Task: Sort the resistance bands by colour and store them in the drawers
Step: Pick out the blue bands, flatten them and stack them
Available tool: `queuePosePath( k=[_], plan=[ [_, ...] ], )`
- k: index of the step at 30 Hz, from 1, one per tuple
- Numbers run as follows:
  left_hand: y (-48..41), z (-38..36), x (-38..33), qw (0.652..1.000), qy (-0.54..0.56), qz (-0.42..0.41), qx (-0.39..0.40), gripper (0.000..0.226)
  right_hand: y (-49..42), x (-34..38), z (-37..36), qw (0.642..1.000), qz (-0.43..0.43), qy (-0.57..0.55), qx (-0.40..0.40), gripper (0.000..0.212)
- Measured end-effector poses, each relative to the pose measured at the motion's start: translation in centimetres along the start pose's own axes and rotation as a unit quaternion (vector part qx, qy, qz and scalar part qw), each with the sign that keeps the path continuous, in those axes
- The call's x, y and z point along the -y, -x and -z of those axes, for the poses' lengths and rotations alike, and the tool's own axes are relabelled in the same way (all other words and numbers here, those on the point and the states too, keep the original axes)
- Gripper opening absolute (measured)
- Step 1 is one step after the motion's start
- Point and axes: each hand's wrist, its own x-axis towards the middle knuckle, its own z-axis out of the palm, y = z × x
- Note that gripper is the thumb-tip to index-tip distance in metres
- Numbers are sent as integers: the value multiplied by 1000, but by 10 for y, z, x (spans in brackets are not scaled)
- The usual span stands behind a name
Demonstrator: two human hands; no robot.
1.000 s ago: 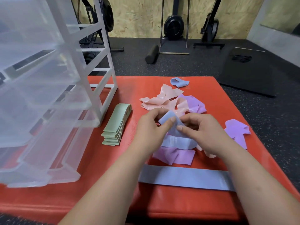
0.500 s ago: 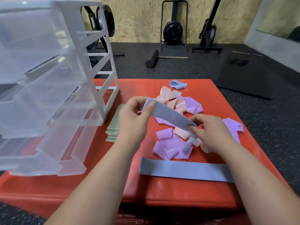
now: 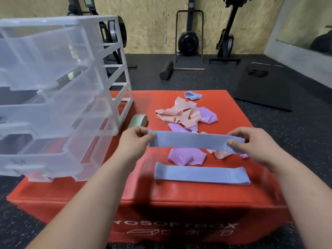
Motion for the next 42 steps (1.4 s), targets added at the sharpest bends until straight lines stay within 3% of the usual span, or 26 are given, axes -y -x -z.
queuePosePath(
  k=[8,17,26,33,39,42],
  plan=[
    [25,3,12,971,-231,-17,62,10,35,-20,8,997,-56,24,56,24],
    [38,-11,16,921,-380,-58,58,20,46,-34,-7,990,-73,122,1,25],
    [38,-18,19,901,-424,-88,44,20,49,-34,-15,988,-75,136,-27,24],
    [37,-19,25,871,-475,-114,55,13,49,-40,-20,980,-72,186,-6,25],
    [35,-20,27,835,-520,-162,84,23,49,-40,-18,973,-57,222,7,26],
    [33,-16,22,842,-490,-200,102,33,49,-38,-13,973,-35,230,16,33]
  ],
)
